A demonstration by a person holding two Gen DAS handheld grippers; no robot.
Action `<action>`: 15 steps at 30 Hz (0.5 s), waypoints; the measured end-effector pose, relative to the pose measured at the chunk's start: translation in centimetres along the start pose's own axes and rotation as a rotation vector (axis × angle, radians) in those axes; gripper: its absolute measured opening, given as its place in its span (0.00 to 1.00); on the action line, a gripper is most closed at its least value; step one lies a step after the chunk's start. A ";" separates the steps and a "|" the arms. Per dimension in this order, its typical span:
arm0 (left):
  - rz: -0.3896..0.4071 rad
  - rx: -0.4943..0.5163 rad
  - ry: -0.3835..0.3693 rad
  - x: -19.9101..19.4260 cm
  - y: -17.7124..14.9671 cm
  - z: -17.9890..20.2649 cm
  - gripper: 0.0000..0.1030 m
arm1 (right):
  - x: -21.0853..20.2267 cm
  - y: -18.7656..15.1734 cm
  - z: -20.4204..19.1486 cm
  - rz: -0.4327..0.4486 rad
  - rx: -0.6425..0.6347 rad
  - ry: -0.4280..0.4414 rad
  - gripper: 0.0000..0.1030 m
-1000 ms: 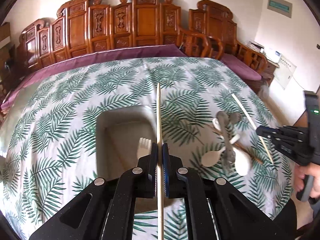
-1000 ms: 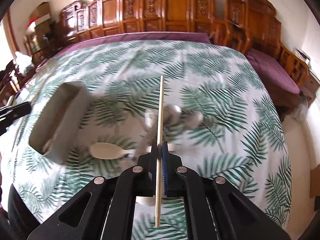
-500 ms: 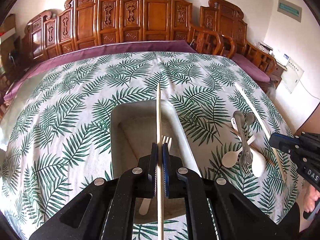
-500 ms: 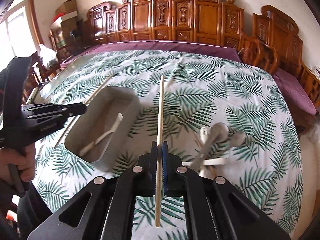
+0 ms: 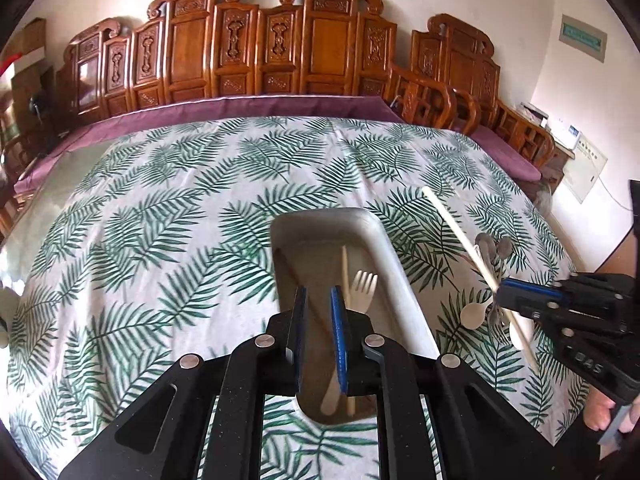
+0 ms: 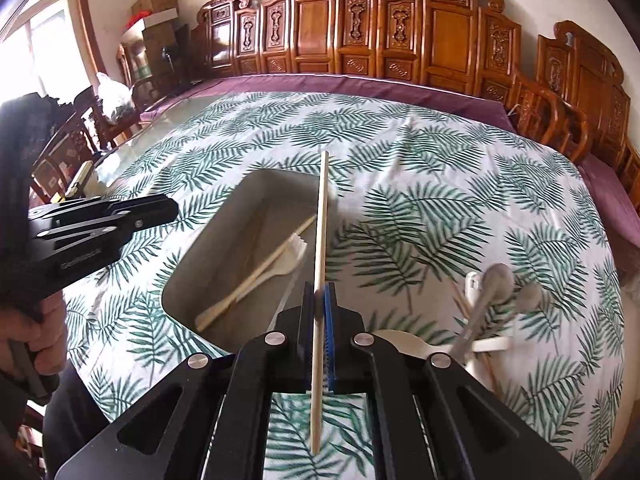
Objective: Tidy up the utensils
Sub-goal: 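Lower the held chopstick into the grey tray and open the right tool while the left tool withdraws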
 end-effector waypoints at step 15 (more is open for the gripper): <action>0.085 0.012 0.053 -4.8 -0.5 -3.6 0.10 | 5.1 2.0 -4.2 -0.031 0.018 0.042 0.06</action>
Point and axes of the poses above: each gripper's, at about its wrist camera, not at the fingertips, and x roughly the way its jaws point, z to its right, y to its top, the point moved 3 cm from there along x, roughly the way its jaws point, and after that the axes turned 7 degrees about z, right-handed, at the moved point
